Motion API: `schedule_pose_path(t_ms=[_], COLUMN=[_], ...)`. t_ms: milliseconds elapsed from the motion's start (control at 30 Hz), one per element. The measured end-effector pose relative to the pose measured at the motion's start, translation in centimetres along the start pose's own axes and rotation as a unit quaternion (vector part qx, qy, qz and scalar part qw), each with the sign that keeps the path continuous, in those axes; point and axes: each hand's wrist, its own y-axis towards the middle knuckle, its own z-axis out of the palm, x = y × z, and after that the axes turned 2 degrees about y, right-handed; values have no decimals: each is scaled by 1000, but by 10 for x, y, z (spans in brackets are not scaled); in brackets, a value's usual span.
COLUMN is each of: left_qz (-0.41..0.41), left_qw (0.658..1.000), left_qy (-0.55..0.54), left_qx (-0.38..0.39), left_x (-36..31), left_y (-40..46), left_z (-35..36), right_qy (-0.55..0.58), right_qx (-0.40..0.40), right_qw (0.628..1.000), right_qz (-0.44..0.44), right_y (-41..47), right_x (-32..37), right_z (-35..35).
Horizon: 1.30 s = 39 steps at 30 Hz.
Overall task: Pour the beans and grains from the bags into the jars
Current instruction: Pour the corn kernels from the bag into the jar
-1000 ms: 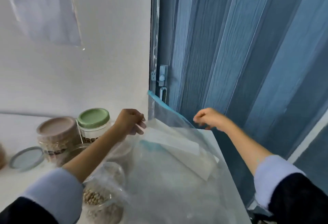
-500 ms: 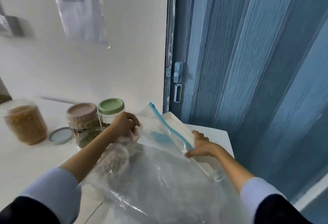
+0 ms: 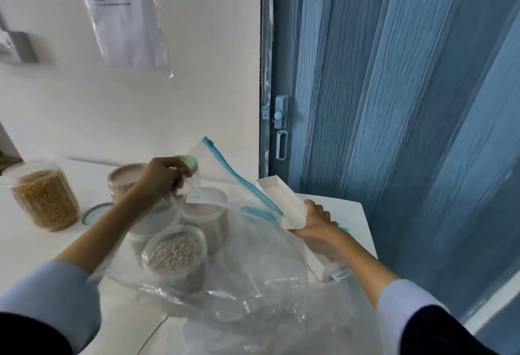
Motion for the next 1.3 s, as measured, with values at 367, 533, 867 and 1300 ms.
schedule_pose_path(t_ms=[367,533,867,1300], left_qz=[5,20,128,159], left_qw=[1000,997,829,888], left_qy=[-8,28,512,390], left_qx=[29,70,186,186], left_x=[1,-11,-10,-19], left_y=[-1,5,-9,-9], left_z=[26,68,144,124], right_qy=[29,131,175,-60], right_qx=[-110,-134,-72,48], right_qw=[993,982,980,996], right_qz=[38,-5,-58,-46], right_y=[4,-5,-15,-22], right_x=[-13,-31,-18,-17], right_z=[-61,-109,-82,3])
